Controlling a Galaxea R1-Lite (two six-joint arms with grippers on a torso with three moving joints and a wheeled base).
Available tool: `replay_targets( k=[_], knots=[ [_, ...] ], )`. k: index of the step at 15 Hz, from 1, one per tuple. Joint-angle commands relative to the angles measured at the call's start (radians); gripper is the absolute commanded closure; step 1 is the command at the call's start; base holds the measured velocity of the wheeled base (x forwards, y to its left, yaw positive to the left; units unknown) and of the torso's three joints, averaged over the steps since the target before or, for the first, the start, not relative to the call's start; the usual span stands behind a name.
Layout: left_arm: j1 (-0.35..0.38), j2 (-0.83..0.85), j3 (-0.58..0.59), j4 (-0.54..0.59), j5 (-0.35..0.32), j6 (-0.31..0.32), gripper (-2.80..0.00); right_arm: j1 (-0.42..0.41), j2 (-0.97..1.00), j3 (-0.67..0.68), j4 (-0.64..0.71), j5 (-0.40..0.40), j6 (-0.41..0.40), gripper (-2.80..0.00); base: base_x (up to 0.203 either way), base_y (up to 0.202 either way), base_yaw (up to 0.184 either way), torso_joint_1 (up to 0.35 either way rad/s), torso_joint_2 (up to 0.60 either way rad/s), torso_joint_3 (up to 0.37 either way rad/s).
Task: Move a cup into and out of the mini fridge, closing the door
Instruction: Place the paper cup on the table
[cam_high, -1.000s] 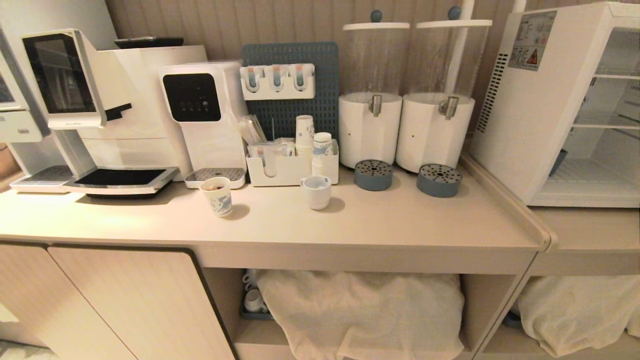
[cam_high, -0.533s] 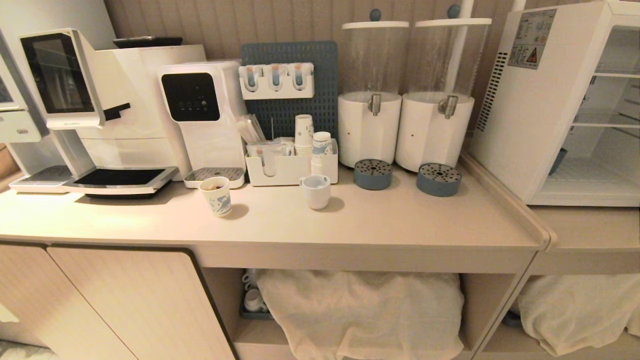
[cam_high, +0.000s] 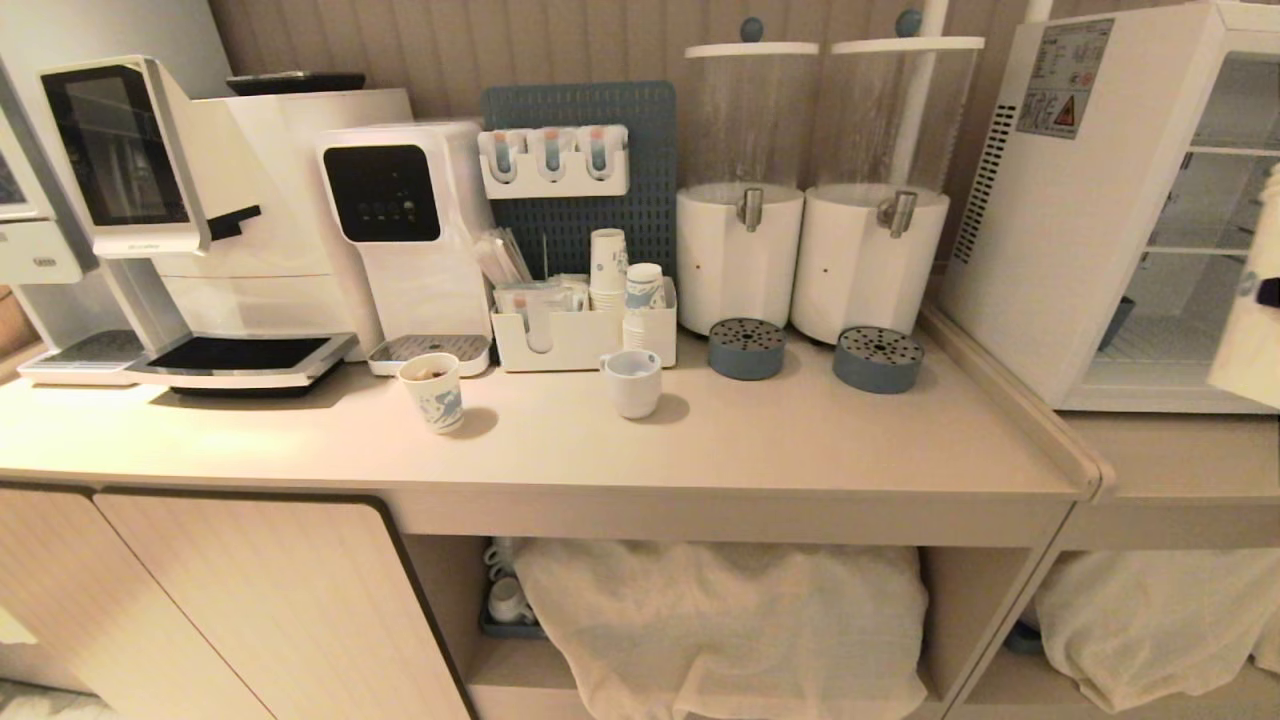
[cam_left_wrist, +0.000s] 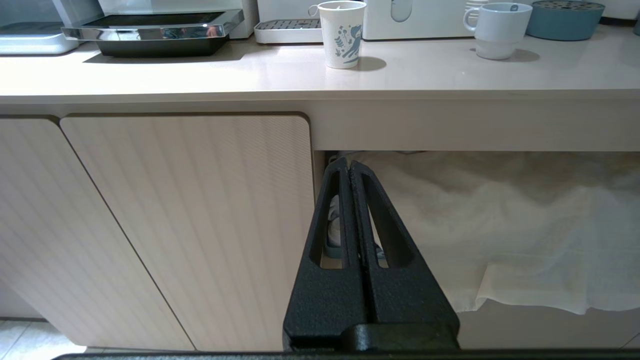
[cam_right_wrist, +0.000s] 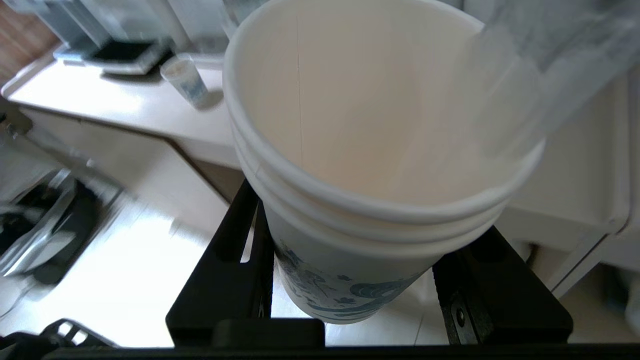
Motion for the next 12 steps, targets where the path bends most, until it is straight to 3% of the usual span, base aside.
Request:
replay_targets(
  k=[1, 3, 4, 6, 8, 9, 12],
  knots=[
    [0.0, 0.0, 0.018, 0.0, 0.0, 0.0, 0.0, -0.178, 0.314, -0.07, 0.016, 0.312, -0.056, 0.0, 0.0, 0.0, 0.0, 0.0, 0.0, 0.0],
    [0.0, 0.0, 0.018, 0.0, 0.0, -0.002, 0.0, -0.199, 0.476, -0.079, 0.001, 0.41, -0.201, 0.0, 0.0, 0.0, 0.0, 0.0, 0.0, 0.0],
    [0.0, 0.0, 0.018, 0.0, 0.0, -0.002, 0.0, -0.199, 0.565, -0.055, -0.058, 0.435, -0.314, 0.0, 0.0, 0.0, 0.0, 0.0, 0.0, 0.0],
    [0.0, 0.0, 0.018, -0.001, 0.0, -0.002, 0.0, -0.156, 0.706, 0.008, -0.341, 0.414, -0.398, 0.0, 0.0, 0.0, 0.0, 0.0, 0.0, 0.0],
    [0.0, 0.0, 0.018, 0.0, 0.0, -0.002, 0.0, -0.061, 0.898, 0.047, -0.772, 0.174, -0.365, 0.0, 0.0, 0.0, 0.0, 0.0, 0.0, 0.0],
    [0.0, 0.0, 0.018, 0.0, 0.0, -0.002, 0.0, -0.012, 0.987, 0.054, -0.92, 0.048, -0.346, 0.0, 0.0, 0.0, 0.0, 0.0, 0.0, 0.0],
    [0.0, 0.0, 0.018, 0.0, 0.0, -0.002, 0.0, 0.115, 1.139, 0.03, -1.123, -0.287, -0.309, 0.0, 0.0, 0.0, 0.0, 0.0, 0.0, 0.0]
  ],
)
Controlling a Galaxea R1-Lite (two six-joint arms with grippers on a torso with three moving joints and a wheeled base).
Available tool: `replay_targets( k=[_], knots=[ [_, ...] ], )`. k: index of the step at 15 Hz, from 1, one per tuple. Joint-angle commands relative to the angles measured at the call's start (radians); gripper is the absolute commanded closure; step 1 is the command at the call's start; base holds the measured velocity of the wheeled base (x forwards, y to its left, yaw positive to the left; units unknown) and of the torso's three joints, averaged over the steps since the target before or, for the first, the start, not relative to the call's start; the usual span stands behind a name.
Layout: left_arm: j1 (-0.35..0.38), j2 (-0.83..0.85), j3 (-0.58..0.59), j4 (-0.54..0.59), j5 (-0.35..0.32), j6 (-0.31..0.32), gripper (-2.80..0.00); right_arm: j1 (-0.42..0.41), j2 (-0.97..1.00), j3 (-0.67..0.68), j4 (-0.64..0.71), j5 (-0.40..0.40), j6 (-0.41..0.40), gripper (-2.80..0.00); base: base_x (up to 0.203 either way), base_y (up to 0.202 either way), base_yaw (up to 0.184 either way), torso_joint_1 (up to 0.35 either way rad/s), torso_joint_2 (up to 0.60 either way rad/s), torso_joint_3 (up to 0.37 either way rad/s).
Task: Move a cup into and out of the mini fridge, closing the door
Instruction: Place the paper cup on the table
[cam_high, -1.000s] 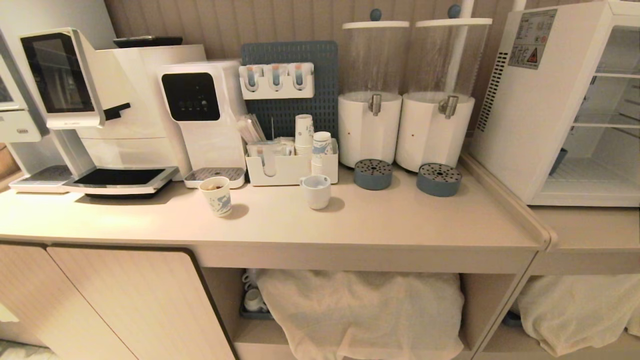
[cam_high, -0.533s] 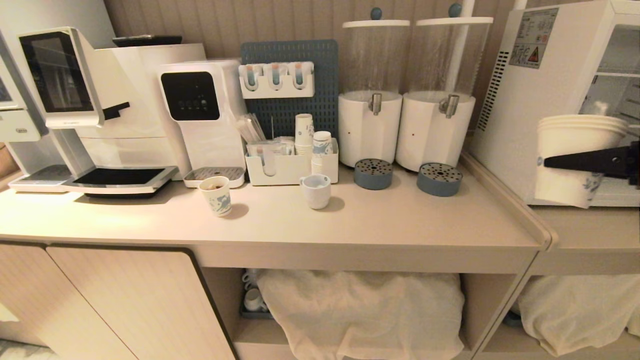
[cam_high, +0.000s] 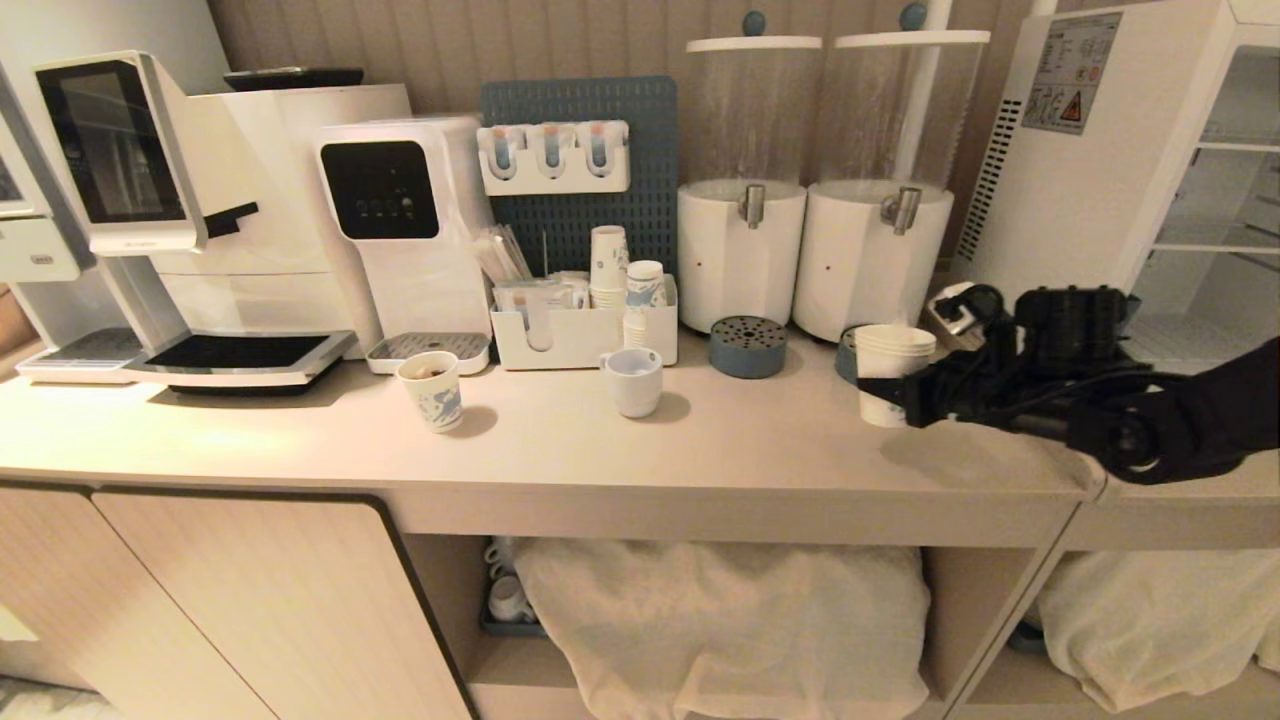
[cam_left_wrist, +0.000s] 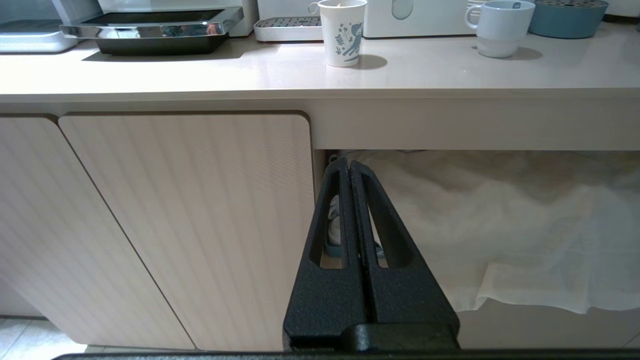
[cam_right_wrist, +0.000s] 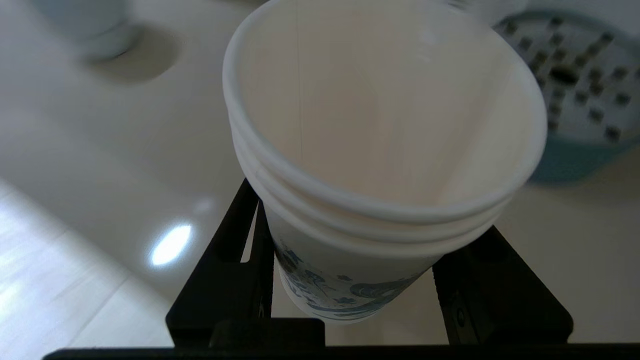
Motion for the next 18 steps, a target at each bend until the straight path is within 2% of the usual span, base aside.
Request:
replay_targets(
  k=[1, 2, 4, 11, 16, 17, 18],
  knots=[
    [0.0, 0.0, 0.018, -0.001, 0.0, 0.0, 0.0, 0.064, 0.18, -0.031, -0.193, -0.27, 0.005, 0.0, 0.0, 0.0, 0.0, 0.0, 0.0, 0.0],
    [0.0, 0.0, 0.018, -0.001, 0.0, 0.0, 0.0, 0.07, 0.198, -0.031, -0.245, -0.31, 0.007, 0.0, 0.0, 0.0, 0.0, 0.0, 0.0, 0.0],
    [0.0, 0.0, 0.018, -0.001, 0.0, 0.0, 0.0, 0.073, 0.205, 0.011, -0.265, -0.321, 0.002, 0.0, 0.0, 0.0, 0.0, 0.0, 0.0, 0.0],
    [0.0, 0.0, 0.018, -0.001, 0.0, 0.0, 0.0, 0.07, 0.208, 0.246, -0.404, -0.296, -0.031, 0.0, 0.0, 0.0, 0.0, 0.0, 0.0, 0.0],
    [0.0, 0.0, 0.018, -0.001, 0.0, 0.0, 0.0, 0.041, 0.241, 0.297, -0.431, -0.292, -0.024, 0.0, 0.0, 0.0, 0.0, 0.0, 0.0, 0.0],
    [0.0, 0.0, 0.018, -0.001, 0.0, 0.0, 0.0, 0.041, 0.241, 0.297, -0.431, -0.293, -0.023, -2.8, 0.0, 0.0, 0.0, 0.0, 0.0, 0.0],
    [0.0, 0.0, 0.018, -0.001, 0.0, -0.001, 0.0, 0.021, 0.257, 0.29, -0.431, -0.294, -0.021, -2.8, 0.0, 0.0, 0.0, 0.0, 0.0, 0.0]
  ],
)
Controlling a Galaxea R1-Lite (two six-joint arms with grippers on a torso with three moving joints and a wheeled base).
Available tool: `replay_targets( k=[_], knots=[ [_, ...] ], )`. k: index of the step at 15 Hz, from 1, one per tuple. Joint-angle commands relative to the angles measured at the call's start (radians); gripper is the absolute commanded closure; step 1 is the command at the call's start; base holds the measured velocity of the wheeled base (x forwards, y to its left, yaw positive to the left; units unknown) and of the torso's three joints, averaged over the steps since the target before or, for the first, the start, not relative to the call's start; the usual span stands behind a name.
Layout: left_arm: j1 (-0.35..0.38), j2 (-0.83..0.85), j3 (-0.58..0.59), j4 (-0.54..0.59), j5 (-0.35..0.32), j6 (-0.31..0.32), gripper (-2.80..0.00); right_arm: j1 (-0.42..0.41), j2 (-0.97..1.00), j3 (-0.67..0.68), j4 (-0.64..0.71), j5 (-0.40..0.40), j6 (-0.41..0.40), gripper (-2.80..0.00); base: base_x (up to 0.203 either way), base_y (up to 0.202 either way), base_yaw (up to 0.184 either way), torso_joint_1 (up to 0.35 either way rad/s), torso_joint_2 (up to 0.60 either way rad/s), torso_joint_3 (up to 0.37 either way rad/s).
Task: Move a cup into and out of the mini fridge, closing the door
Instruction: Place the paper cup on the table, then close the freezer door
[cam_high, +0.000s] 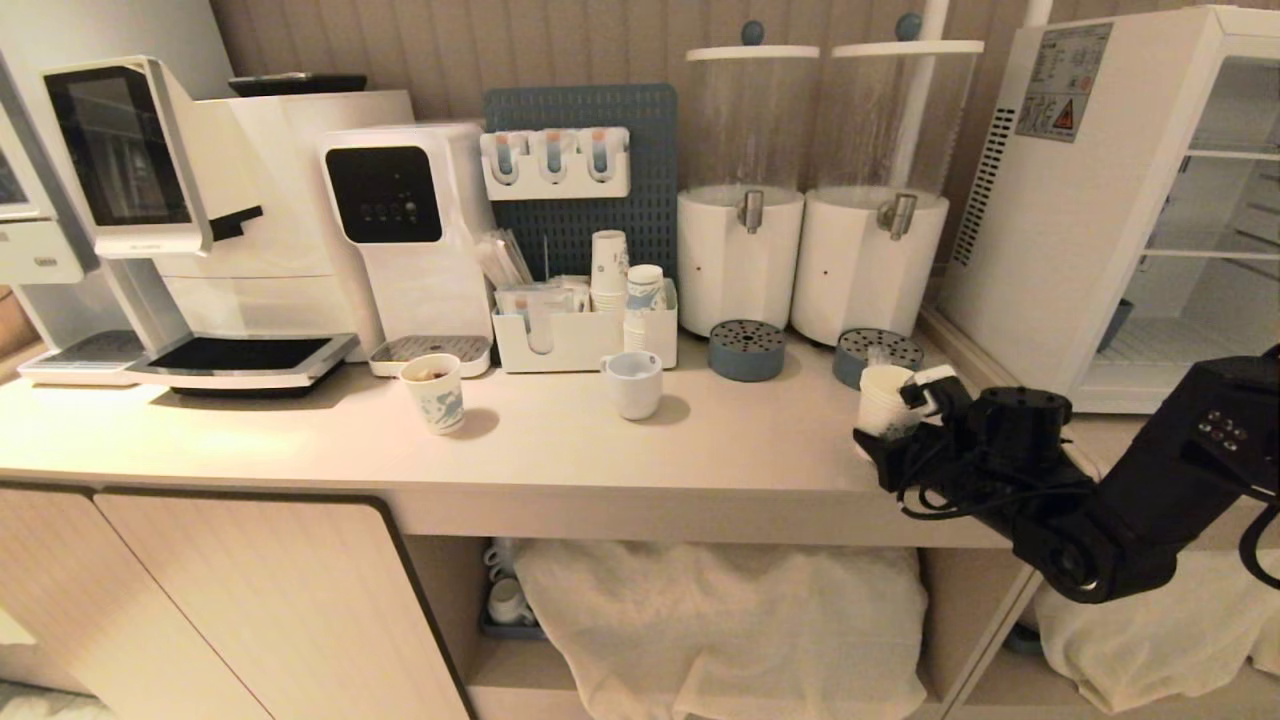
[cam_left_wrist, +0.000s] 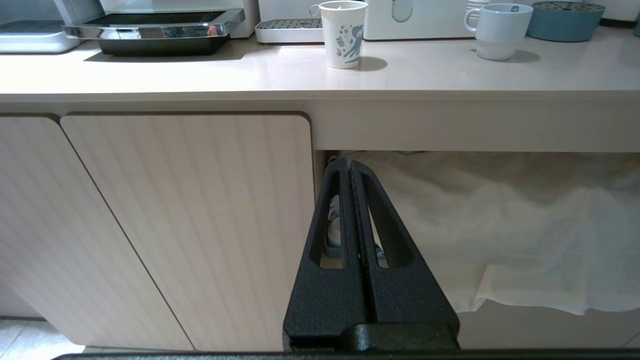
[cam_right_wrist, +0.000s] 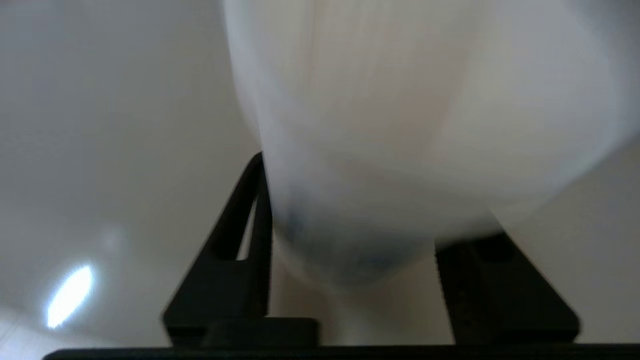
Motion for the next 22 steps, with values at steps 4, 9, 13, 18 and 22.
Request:
replay_targets(
  k=[4, 9, 13, 18, 22],
  knots=[
    [0.0, 0.0, 0.018, -0.001, -0.001, 0.002, 0.0, -0.058, 0.003, 0.007, 0.001, 0.006, 0.003, -2.8, 0.0, 0.0, 0.0, 0.0, 0.0, 0.0],
    [0.0, 0.0, 0.018, -0.001, 0.0, 0.0, 0.0, -0.071, -0.28, 0.067, 0.136, 0.081, 0.059, -2.8, 0.0, 0.0, 0.0, 0.0, 0.0, 0.0],
    [0.0, 0.0, 0.018, -0.001, 0.0, 0.0, 0.0, -0.072, -0.58, 0.095, 0.383, 0.178, 0.123, -2.8, 0.0, 0.0, 0.0, 0.0, 0.0, 0.0],
    [0.0, 0.0, 0.018, -0.001, 0.0, 0.0, 0.0, -0.073, -1.027, 0.136, 0.724, 0.254, 0.156, -2.8, 0.0, 0.0, 0.0, 0.0, 0.0, 0.0],
    [0.0, 0.0, 0.018, -0.003, 0.002, -0.005, 0.0, -0.078, -1.468, 0.123, 1.073, 0.177, 0.216, -2.8, 0.0, 0.0, 0.0, 0.0, 0.0, 0.0]
  ],
)
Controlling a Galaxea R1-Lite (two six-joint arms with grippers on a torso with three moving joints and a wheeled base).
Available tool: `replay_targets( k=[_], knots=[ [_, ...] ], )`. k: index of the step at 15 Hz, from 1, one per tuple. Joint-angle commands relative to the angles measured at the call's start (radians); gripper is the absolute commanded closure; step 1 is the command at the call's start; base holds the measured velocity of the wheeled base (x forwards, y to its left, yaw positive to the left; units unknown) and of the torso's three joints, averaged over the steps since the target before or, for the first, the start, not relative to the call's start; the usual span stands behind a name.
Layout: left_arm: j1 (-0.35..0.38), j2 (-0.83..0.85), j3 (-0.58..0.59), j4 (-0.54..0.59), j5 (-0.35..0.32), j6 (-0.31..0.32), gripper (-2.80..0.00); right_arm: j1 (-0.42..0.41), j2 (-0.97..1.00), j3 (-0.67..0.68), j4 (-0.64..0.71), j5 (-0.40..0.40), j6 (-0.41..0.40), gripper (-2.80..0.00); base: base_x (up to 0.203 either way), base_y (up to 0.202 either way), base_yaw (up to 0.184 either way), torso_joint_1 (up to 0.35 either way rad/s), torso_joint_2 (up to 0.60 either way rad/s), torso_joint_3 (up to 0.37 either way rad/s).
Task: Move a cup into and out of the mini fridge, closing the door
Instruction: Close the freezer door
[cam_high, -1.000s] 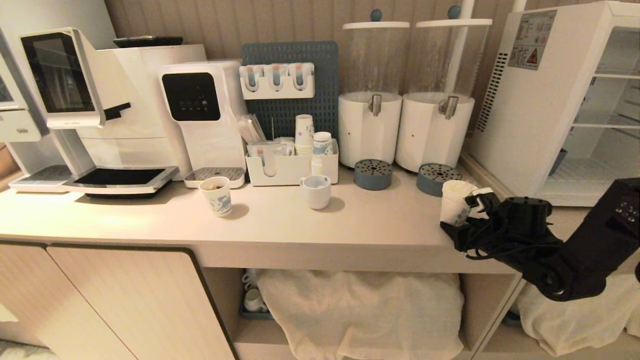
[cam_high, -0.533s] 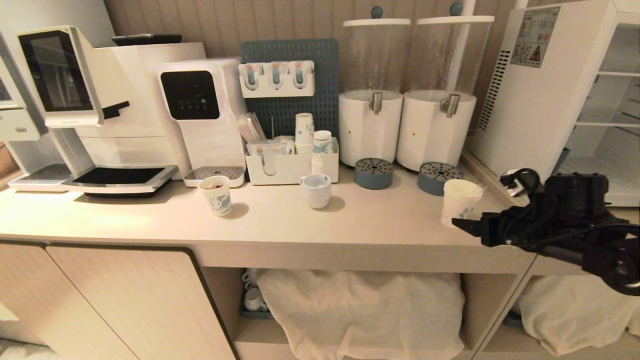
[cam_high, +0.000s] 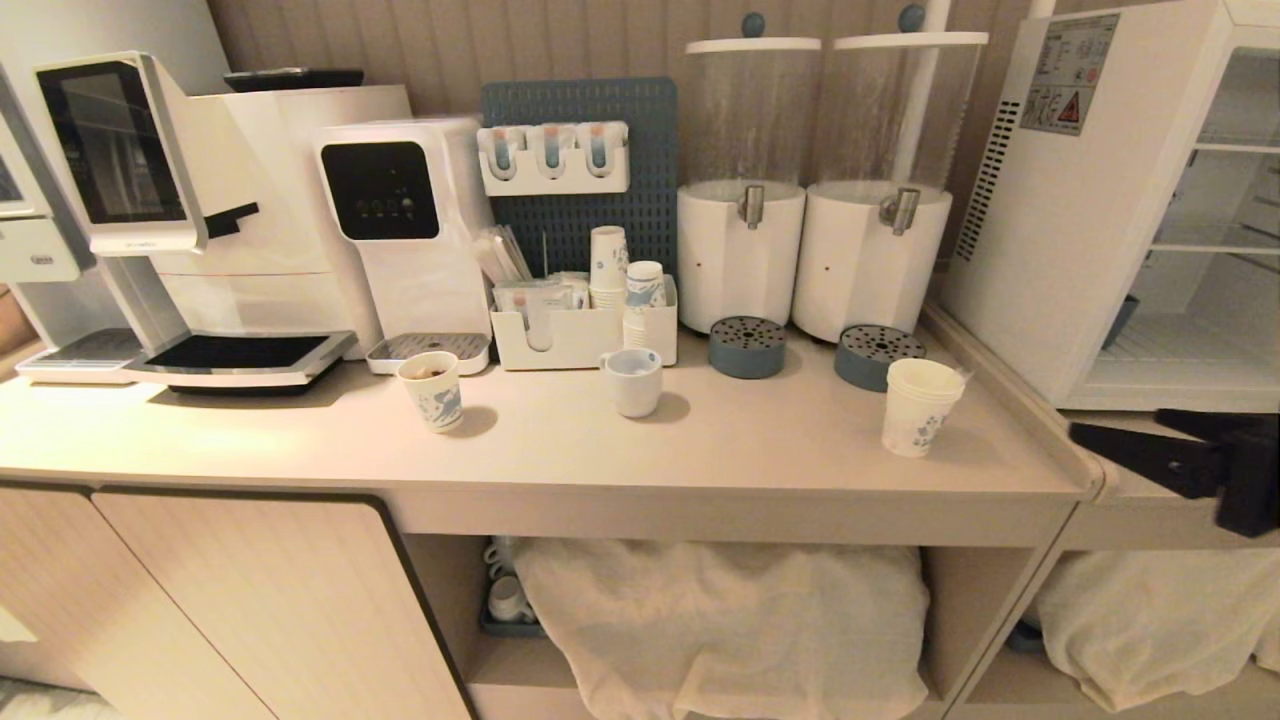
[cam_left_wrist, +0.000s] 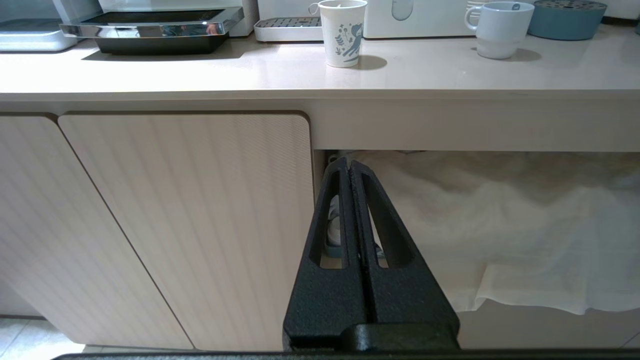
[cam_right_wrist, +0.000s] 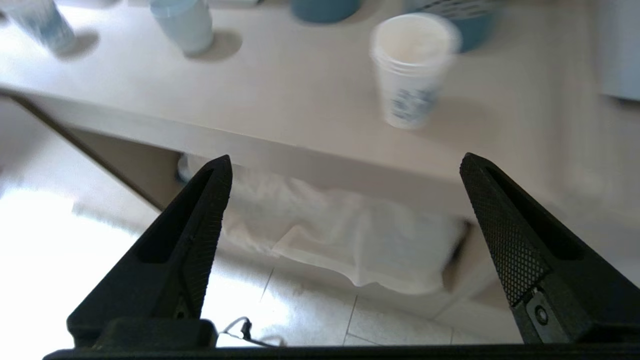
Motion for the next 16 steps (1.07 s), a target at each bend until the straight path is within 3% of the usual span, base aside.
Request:
replay_targets(
  k=[1, 5, 8, 9, 11, 12, 14, 16],
  knots=[
    [0.0, 0.0, 0.018, -0.001, 0.0, -0.008, 0.0, -0.001, -0.392, -0.036, 0.253, -0.04, 0.031, -2.8, 0.0, 0.0, 0.0, 0.0, 0.0, 0.0],
    [0.0, 0.0, 0.018, -0.002, 0.0, -0.011, 0.0, -0.013, -0.788, -0.123, 0.686, -0.07, 0.106, -2.8, 0.0, 0.0, 0.0, 0.0, 0.0, 0.0],
    [0.0, 0.0, 0.018, -0.004, 0.0, -0.025, 0.0, -0.041, -0.997, -0.116, 0.846, -0.082, 0.128, -2.8, 0.0, 0.0, 0.0, 0.0, 0.0, 0.0],
    [0.0, 0.0, 0.018, -0.004, 0.0, -0.024, 0.0, -0.046, -1.059, -0.118, 0.921, -0.085, 0.128, 0.0, 0.0, 0.0, 0.0, 0.0, 0.0, 0.0],
    [0.0, 0.0, 0.018, -0.004, 0.002, -0.025, 0.0, -0.05, -1.084, -0.182, 1.035, -0.083, 0.137, 0.0, 0.0, 0.0, 0.0, 0.0, 0.0, 0.0],
    [0.0, 0.0, 0.018, -0.004, 0.002, -0.024, 0.0, -0.05, -1.083, -0.195, 1.012, -0.08, 0.143, 0.0, 0.0, 0.0, 0.0, 0.0, 0.0, 0.0],
    [0.0, 0.0, 0.018, -0.004, 0.002, -0.025, 0.0, -0.051, -1.083, -0.1, 0.801, -0.09, 0.15, 0.0, 0.0, 0.0, 0.0, 0.0, 0.0, 0.0],
    [0.0, 0.0, 0.018, -0.004, 0.002, -0.025, 0.0, -0.051, -1.082, 0.117, 0.581, -0.131, 0.141, 0.0, 0.0, 0.0, 0.0, 0.0, 0.0, 0.0]
  ],
)
